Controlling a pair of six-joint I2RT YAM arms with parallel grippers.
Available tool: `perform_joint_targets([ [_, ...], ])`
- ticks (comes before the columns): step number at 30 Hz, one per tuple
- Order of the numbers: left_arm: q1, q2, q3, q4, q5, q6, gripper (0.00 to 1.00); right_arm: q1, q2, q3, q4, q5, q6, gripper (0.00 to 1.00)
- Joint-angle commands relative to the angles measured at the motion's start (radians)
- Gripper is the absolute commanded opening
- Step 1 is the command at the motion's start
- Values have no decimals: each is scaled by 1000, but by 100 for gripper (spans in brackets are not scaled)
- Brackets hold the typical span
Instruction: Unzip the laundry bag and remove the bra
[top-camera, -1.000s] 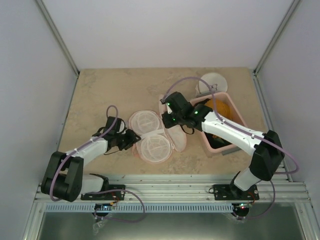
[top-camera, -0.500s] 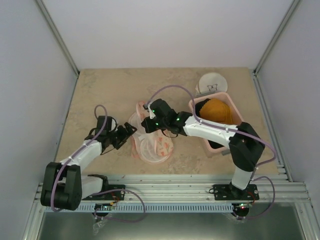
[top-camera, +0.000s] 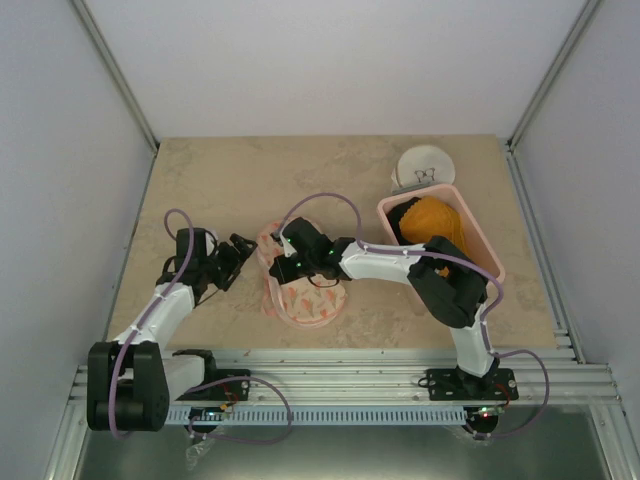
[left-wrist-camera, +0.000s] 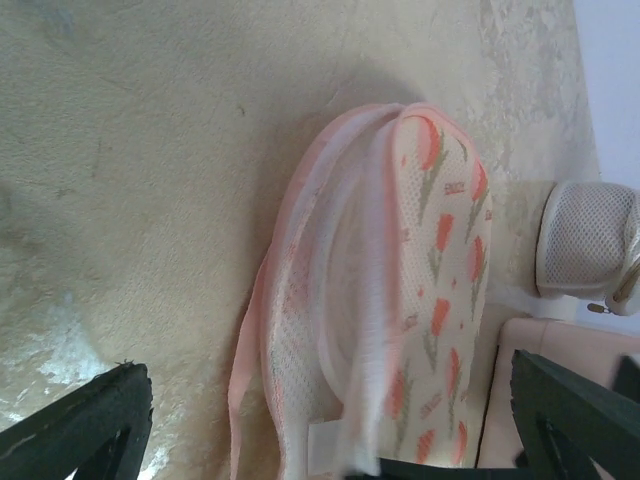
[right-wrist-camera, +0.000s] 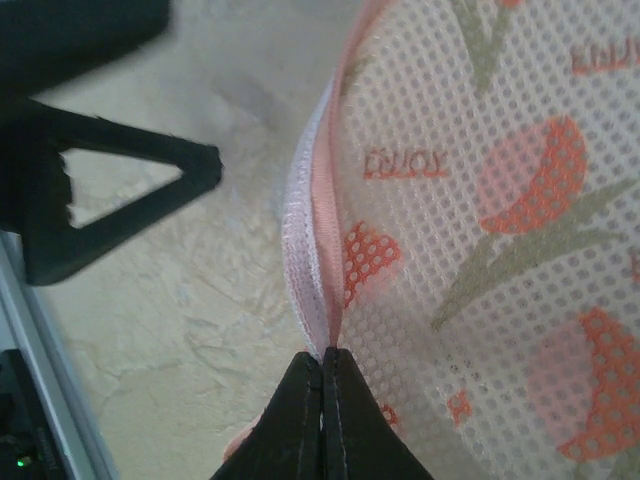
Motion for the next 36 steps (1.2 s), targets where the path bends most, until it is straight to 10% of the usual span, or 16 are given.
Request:
perform_joint_targets([
  [1, 5, -19, 12, 25, 13, -17, 99, 13, 43, 24, 16, -25, 0, 1],
  [7, 5, -19, 6, 27, 8, -8, 99, 16, 55, 45, -7, -36, -17, 20],
  [9, 5, -19, 7, 25, 8, -6, 99, 19, 49, 84, -50, -36, -50, 40],
  [11, 5, -21, 10, 23, 8, -1, 99, 24, 30, 130, -115, -36, -94, 90],
  [12, 5, -22, 12, 23, 7, 0, 99, 26, 12, 150, -143, -31, -114, 97],
  [25, 60, -61, 51, 13, 9, 69, 99, -91, -326, 224, -527, 145, -523, 98],
  [36, 61, -168, 285, -184, -40, 522, 99, -632, -865, -187, -125, -25, -634, 98],
])
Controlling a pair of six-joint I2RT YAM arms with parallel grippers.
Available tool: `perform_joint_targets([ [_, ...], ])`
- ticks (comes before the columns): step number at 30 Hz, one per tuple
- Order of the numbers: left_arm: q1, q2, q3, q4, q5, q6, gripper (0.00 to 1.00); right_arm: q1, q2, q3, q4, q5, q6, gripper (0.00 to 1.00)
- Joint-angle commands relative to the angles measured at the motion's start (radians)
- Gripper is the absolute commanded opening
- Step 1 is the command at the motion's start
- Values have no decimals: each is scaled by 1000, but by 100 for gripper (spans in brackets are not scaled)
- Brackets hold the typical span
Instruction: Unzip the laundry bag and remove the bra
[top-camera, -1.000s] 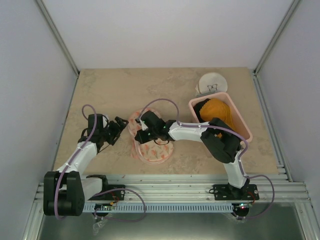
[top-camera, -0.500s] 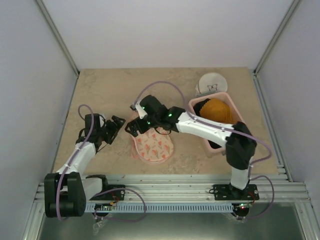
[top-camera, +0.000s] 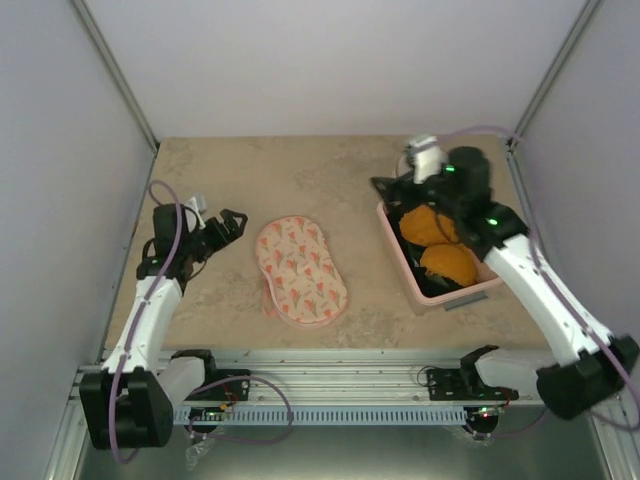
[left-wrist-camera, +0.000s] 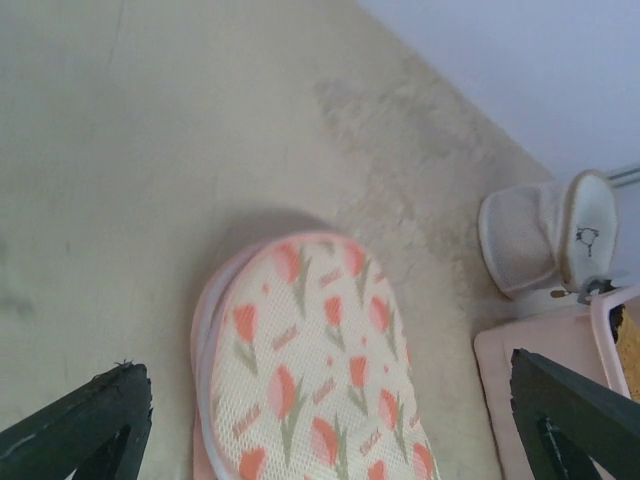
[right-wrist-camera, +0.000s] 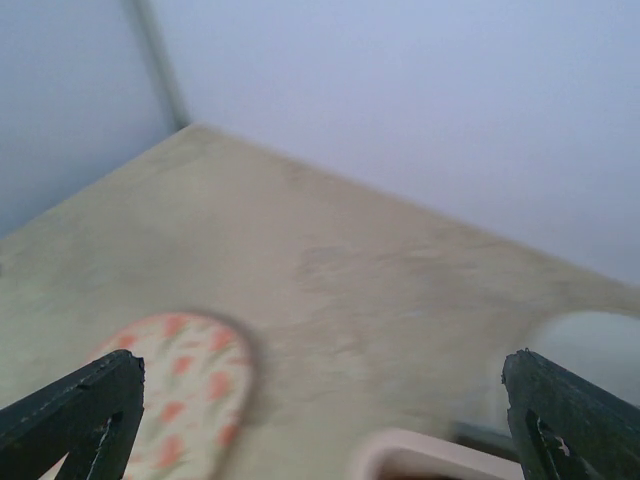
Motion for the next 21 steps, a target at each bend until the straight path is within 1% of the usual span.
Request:
perform_joint_targets([
  [1, 5, -129, 73, -10, -73, 290, 99, -214, -152, -140, 173, -87, -57, 98],
  [2, 5, -171, 58, 32, -95, 323, 99, -275, -171, -166, 181, -101, -57, 98],
  [3, 5, -214, 32, 88, -113, 352, 99, -369, -188, -190, 185, -127, -55, 98],
  [4, 5, -254, -2, 149, -134, 373, 99, -413, -204, -214, 196, -164, -49, 98],
  [5, 5, -295, -40, 213, -166, 386, 99, -482, -222, -246, 210, -191, -39, 98],
  [6, 5, -330, -85, 276, -196, 390, 99, -578, -240, -279, 237, -213, -26, 98],
  [9, 5, -380, -197, 432, -288, 385, 99, -724, -320, -423, 331, -229, 18, 98],
  [12, 5, -375, -274, 552, -374, 352, 99, -759, -425, -567, 444, -124, 10, 98],
  [16, 6, -401, -431, 793, -385, 356, 99, -759, -525, -746, 533, -21, -25, 98],
  [19, 5, -392, -498, 840, -443, 344, 99, -759, -603, -863, 608, 39, 32, 98],
  [21, 5, -389, -526, 849, -459, 381, 99, -759, -665, -923, 656, 48, 58, 98],
])
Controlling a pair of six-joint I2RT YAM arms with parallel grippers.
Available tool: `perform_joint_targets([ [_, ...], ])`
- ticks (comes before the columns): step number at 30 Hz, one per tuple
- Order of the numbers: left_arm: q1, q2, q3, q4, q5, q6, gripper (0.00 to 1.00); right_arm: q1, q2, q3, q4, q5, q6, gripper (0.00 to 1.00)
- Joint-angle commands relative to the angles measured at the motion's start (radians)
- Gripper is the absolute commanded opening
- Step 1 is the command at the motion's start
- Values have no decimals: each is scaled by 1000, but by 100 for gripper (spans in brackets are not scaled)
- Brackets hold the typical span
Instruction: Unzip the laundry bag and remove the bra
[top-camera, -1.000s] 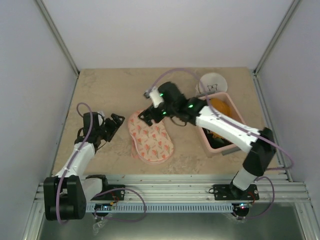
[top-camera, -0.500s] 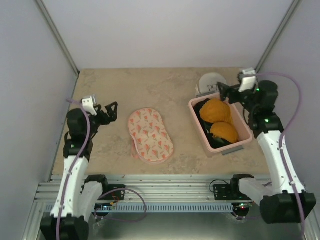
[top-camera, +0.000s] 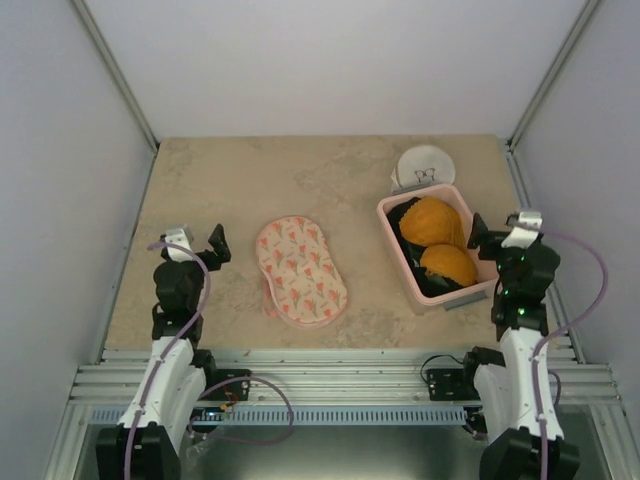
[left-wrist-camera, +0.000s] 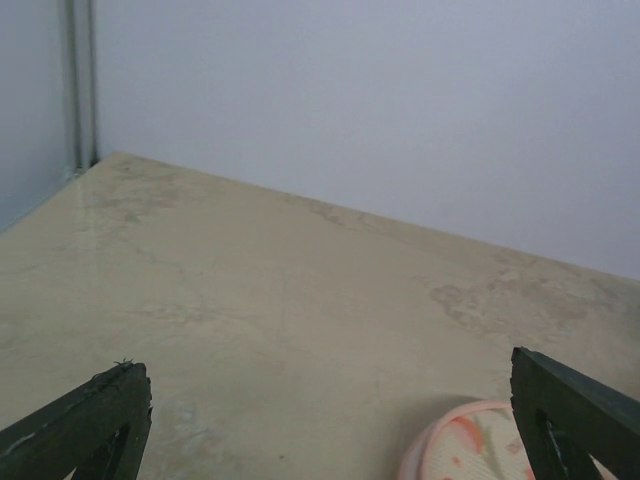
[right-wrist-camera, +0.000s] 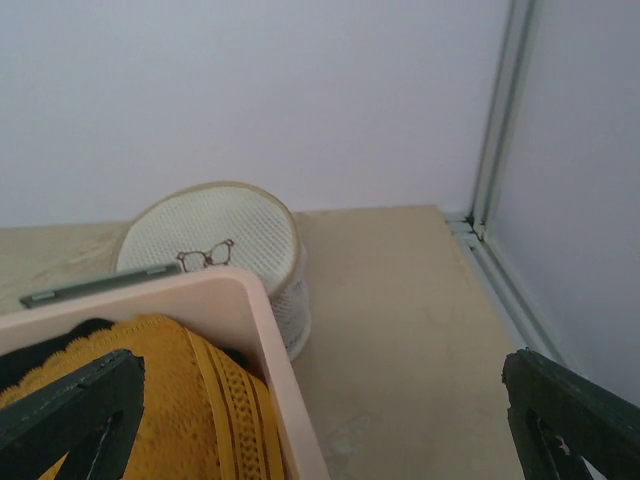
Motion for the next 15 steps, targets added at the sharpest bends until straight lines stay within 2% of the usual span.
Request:
perform_joint_targets([
  [1, 4, 1, -59, 184, -73, 71, 99, -2, -108, -120, 167, 96, 67, 98],
  [5, 4, 37, -88, 197, -80, 76, 99, -2, -170, -190, 162, 154, 95, 98],
  [15, 4, 67, -91, 176, -25, 88, 99, -2, -201, -217, 164, 135, 106, 98],
])
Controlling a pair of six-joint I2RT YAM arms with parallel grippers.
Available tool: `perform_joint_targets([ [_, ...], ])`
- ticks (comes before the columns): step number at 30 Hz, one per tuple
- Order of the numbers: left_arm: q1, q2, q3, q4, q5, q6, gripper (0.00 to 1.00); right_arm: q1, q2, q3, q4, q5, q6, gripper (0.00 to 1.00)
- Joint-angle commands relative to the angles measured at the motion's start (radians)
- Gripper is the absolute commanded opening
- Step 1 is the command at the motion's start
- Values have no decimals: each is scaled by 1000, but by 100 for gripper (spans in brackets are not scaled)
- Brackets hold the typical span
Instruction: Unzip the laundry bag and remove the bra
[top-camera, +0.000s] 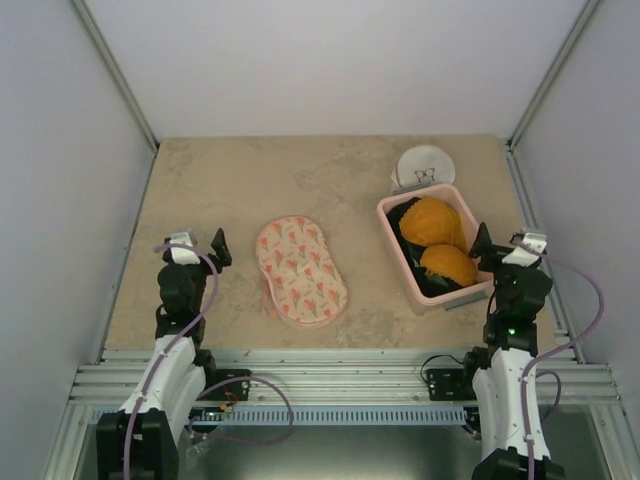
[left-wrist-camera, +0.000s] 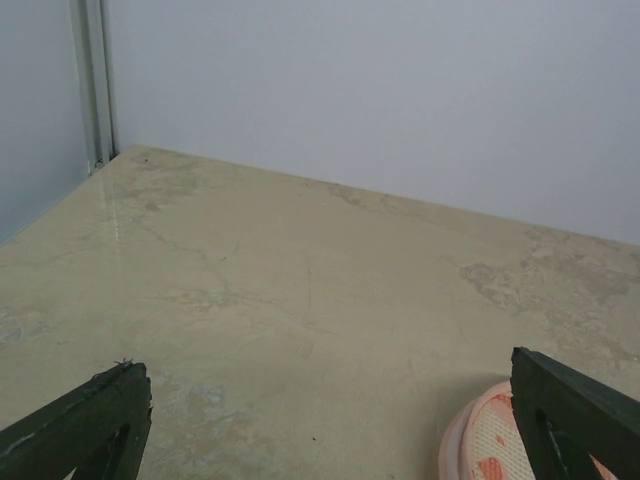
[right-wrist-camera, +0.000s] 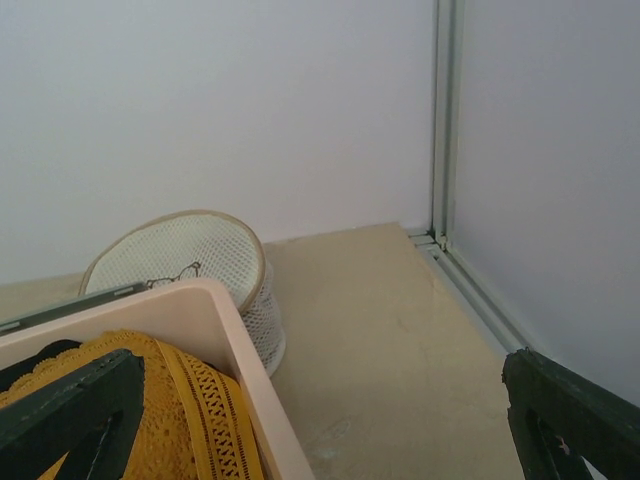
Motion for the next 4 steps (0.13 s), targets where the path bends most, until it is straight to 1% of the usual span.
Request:
perform_joint_targets([
  [1, 4, -1, -8, 44, 23, 23, 99, -2, -2, 6, 21, 9, 1, 98],
  [4, 4, -2, -9, 45, 20, 23, 99, -3, -17, 3, 23, 5, 5, 98],
])
